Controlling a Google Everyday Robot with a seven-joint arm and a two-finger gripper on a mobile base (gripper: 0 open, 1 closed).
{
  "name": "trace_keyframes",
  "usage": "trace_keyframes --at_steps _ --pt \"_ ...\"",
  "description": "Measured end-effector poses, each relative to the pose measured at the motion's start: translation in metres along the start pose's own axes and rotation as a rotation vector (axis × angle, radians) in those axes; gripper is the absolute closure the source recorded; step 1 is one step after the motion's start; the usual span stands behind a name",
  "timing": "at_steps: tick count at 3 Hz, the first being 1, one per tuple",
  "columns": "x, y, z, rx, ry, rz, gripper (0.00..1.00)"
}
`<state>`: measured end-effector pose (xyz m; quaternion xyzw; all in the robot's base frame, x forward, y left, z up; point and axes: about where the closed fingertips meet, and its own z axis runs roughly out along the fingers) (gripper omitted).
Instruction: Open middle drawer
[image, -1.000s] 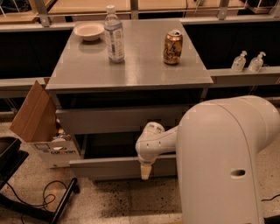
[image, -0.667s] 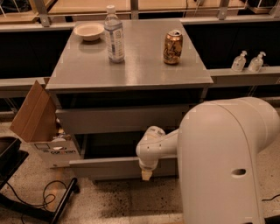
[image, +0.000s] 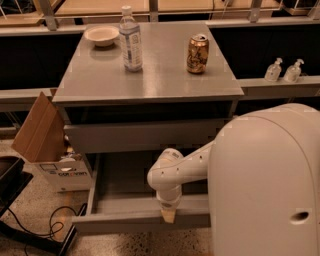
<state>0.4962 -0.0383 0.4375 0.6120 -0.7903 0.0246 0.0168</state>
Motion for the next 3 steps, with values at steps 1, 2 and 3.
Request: trace_keyframes --at_steps 1,2,3 --pt "0.003 0.022 -0.021 -0.025 0.044 0.030 1.00" --pt "0.006 0.041 -0.041 -0.050 0.080 0.056 1.00" --pt "0.009 0.042 -0.044 -0.056 0.089 0.062 0.82"
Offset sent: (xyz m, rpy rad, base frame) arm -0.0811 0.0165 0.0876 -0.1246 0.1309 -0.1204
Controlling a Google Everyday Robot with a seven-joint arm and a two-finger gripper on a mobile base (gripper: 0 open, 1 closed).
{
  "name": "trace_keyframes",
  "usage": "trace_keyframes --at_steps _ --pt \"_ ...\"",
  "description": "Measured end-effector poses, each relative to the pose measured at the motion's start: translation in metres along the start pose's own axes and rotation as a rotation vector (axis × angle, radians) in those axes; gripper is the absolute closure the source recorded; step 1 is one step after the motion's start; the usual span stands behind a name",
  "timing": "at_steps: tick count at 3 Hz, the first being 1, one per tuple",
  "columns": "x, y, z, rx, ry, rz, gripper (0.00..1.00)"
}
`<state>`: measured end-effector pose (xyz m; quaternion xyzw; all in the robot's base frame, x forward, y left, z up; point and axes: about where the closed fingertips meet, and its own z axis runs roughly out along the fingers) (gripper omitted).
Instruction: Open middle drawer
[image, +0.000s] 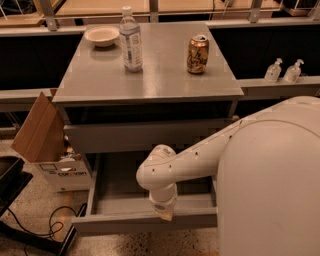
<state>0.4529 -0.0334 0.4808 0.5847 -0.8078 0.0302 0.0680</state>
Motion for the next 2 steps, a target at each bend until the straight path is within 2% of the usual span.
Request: trace_keyframes --at_steps 1,2 --pt "-0.004 -0.011 -0.001 0.035 -0.018 -0.016 0.59" --pt "-0.011 -0.048 -0.004 0.110 -0.054 -0.050 0.57"
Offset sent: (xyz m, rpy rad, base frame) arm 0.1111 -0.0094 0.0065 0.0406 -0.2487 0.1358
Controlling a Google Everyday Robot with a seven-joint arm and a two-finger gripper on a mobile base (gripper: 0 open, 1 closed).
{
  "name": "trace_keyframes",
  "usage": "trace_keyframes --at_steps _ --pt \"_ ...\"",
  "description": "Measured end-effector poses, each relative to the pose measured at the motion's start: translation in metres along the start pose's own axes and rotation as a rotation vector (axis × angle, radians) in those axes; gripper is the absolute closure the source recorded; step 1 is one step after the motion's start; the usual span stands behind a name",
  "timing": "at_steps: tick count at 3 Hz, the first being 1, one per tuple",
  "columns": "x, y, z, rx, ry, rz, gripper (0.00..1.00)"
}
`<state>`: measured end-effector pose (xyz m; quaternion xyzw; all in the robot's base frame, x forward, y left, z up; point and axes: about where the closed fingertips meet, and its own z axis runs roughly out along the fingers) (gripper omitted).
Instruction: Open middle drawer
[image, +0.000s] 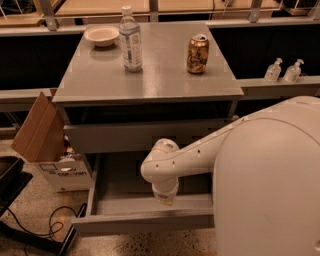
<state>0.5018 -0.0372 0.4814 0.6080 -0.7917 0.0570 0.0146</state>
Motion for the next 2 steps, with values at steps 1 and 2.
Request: trace_keyframes --at_steps 1,2 --pt "-0.007 -0.041 0.000 0.075 -0.066 -0.030 0.80" --pt "-0.013 -0.065 0.013 0.096 -0.139 -0.042 1.00"
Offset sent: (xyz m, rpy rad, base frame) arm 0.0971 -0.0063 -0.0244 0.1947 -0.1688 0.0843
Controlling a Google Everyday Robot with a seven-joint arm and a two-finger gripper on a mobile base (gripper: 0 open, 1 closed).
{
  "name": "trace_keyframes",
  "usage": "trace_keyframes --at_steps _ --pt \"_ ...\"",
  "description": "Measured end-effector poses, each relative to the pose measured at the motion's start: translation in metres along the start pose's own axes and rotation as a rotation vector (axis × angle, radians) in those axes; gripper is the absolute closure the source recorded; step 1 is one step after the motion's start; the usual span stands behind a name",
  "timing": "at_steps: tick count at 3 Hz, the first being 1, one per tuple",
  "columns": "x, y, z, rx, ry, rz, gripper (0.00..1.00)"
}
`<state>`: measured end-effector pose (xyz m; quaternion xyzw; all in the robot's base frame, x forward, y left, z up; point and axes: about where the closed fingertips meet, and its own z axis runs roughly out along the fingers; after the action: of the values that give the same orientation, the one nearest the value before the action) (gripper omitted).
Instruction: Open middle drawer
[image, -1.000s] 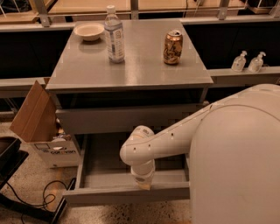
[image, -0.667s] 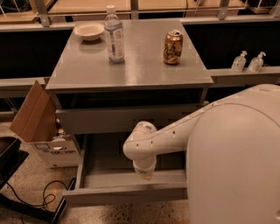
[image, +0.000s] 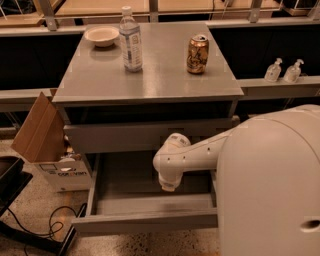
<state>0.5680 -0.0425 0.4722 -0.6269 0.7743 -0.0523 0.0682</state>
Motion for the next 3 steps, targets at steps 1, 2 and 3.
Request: trace_keyframes --at_steps 1,2,3 --pt "0.003 -0.001 0.027 -0.014 -0.068 -0.001 1.00" --pt "0.008 0.013 0.055 -0.052 -0.114 0.005 1.00" --pt "0.021 0.045 0.066 -0.111 -0.114 0.037 1.00"
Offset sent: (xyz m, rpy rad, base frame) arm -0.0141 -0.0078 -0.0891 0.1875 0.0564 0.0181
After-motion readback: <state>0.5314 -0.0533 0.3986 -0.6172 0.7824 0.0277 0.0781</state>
